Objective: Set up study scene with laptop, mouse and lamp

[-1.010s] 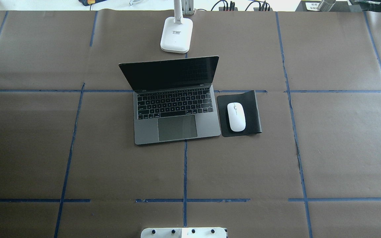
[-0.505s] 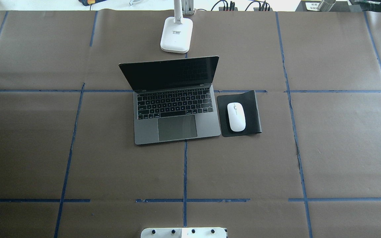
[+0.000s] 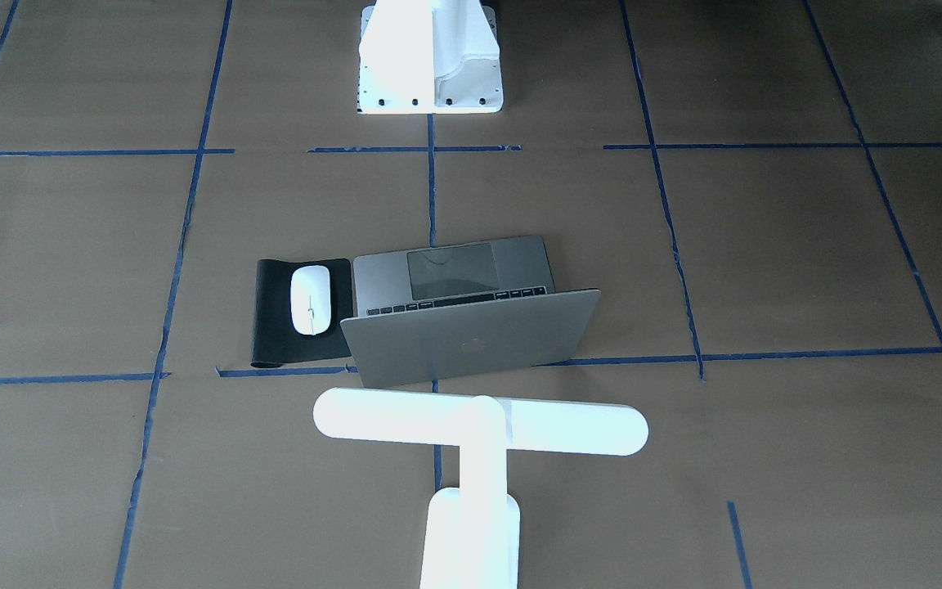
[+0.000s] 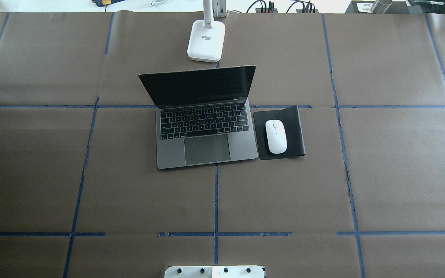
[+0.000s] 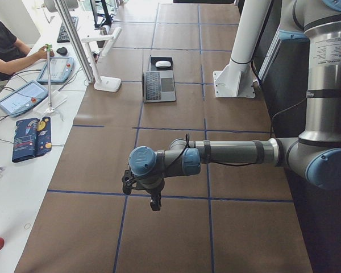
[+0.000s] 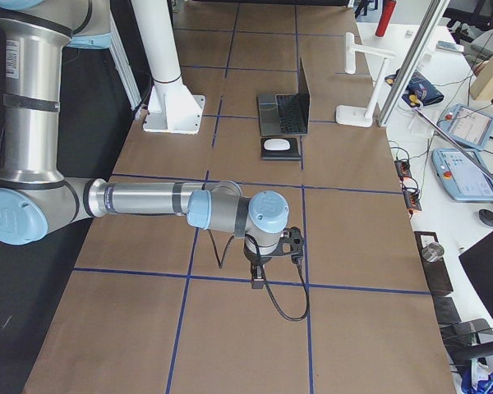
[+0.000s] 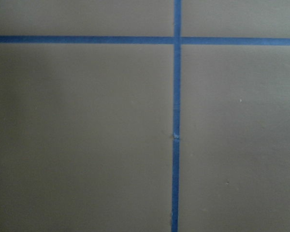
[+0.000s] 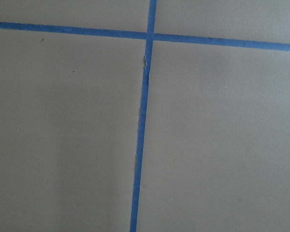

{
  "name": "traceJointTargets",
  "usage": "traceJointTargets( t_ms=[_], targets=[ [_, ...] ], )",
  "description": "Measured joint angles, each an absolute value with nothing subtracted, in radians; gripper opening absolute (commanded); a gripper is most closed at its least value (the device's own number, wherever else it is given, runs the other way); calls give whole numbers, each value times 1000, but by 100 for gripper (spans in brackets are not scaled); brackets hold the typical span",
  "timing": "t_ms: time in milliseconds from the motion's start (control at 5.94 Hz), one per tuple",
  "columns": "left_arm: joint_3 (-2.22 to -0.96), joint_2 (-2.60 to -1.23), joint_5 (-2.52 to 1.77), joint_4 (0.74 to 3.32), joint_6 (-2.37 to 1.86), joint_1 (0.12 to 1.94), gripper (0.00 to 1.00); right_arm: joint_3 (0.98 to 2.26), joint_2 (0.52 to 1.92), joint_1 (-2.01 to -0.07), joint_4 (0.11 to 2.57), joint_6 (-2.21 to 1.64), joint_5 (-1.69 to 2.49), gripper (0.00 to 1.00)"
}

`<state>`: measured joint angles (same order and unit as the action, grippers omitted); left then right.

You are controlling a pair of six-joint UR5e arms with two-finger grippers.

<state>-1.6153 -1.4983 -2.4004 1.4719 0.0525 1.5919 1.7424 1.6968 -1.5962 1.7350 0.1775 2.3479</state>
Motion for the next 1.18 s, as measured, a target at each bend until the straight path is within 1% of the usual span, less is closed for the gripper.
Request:
traceJointTargets(
  t_ms=[673, 1178],
  targets=[
    [-1662, -1509, -2399, 1473, 45, 1598, 100, 1729, 1688, -1596, 1735, 176, 2337, 100],
    [-1665, -1505, -2392, 1473, 42, 1598, 100, 1721, 1676, -1597, 1735, 176, 2305, 100]
  ],
)
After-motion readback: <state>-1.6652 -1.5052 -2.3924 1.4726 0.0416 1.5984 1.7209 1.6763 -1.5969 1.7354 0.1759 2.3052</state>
